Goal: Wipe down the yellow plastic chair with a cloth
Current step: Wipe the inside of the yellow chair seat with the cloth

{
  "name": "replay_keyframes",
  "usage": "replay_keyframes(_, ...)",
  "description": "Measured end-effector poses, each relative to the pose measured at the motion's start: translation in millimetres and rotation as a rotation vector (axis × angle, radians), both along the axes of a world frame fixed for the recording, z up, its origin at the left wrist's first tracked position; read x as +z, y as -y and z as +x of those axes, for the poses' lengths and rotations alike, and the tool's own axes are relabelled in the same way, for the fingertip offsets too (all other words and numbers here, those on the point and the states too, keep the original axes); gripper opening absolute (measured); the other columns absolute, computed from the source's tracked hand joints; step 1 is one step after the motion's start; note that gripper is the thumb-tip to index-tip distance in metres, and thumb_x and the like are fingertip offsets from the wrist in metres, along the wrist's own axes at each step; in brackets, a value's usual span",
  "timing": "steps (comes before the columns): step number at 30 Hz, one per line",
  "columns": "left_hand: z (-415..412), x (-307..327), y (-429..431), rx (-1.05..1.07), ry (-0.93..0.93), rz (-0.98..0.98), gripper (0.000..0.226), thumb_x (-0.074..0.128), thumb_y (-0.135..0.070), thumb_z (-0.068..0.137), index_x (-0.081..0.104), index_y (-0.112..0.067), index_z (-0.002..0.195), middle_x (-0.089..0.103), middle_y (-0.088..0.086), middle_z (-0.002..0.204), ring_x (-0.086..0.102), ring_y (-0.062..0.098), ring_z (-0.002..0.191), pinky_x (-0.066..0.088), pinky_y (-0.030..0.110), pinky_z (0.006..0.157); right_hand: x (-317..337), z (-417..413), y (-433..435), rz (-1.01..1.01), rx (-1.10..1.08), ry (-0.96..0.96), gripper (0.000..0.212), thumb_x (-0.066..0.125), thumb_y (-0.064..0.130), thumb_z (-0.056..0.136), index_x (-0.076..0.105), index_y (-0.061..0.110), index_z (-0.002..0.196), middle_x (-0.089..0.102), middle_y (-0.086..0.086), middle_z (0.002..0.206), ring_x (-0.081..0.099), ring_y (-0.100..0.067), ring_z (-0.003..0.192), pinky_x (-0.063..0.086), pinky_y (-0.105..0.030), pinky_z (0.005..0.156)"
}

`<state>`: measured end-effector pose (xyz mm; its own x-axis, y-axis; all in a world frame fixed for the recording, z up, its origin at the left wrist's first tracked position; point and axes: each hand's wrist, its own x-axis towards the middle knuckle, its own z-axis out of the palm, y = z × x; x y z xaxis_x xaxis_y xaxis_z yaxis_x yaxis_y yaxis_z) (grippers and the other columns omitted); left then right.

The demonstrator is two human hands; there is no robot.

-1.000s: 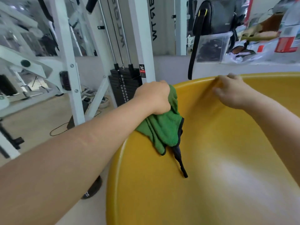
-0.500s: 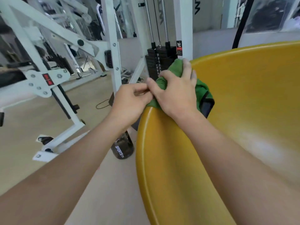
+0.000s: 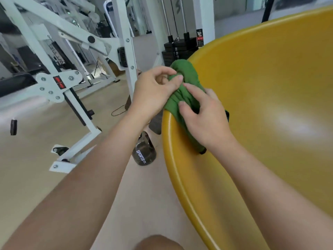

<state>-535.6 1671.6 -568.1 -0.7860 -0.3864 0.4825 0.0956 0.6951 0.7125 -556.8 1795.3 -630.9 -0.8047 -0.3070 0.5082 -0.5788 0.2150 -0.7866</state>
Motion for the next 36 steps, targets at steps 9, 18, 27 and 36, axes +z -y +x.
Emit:
replay_keyframes(9, 77, -70, 21, -0.31, -0.105, -0.011, 0.011, 0.062, -0.019, 0.084, 0.057, -0.019, 0.074, 0.057, 0.0, 0.071, 0.057, 0.019, 0.07, 0.051, 0.038, 0.062, 10, 36, 48, -0.04, -0.268, -0.013, 0.026, 0.061, 0.038, 0.079, 0.042, 0.025, 0.066, 0.058, -0.008, 0.114, 0.045, -0.024, 0.121, 0.04, -0.04, 0.097)
replay_keyframes(18, 58, -63, 76, -0.611, -0.076, 0.095, 0.027, 0.056, -0.003, 0.089, 0.071, -0.025, 0.085, 0.07, -0.004, 0.071, 0.069, 0.012, 0.073, 0.058, 0.031, 0.064, -36, 118, 51, 0.51, -0.517, -0.257, 0.022, 0.064, 0.006, 0.07, 0.06, 0.022, 0.085, 0.046, -0.019, 0.141, 0.055, -0.04, 0.109, 0.041, -0.033, 0.059)
replay_keyframes(27, 53, -51, -3, -0.751, -0.128, -1.075, 0.041, 0.031, -0.032, 0.084, 0.069, -0.033, 0.099, 0.061, 0.001, 0.068, 0.055, 0.03, 0.071, 0.041, 0.034, 0.058, -67, 172, 14, 0.714, -0.569, -0.182, 0.031, 0.063, -0.005, 0.062, 0.06, 0.018, 0.082, 0.056, -0.017, 0.118, 0.052, -0.032, 0.087, 0.044, -0.035, 0.049)
replay_keyframes(36, 75, -71, -12, -0.778, -0.107, -1.012, 0.034, 0.034, -0.024, 0.073, 0.067, -0.026, 0.08, 0.07, 0.001, 0.082, 0.061, 0.034, 0.078, 0.045, 0.033, 0.058, -63, 213, -52, 0.181, -0.736, 0.015, 0.065, 0.056, -0.004, 0.061, 0.046, 0.029, 0.116, 0.048, 0.006, 0.126, 0.047, -0.005, 0.119, 0.036, -0.008, 0.089)
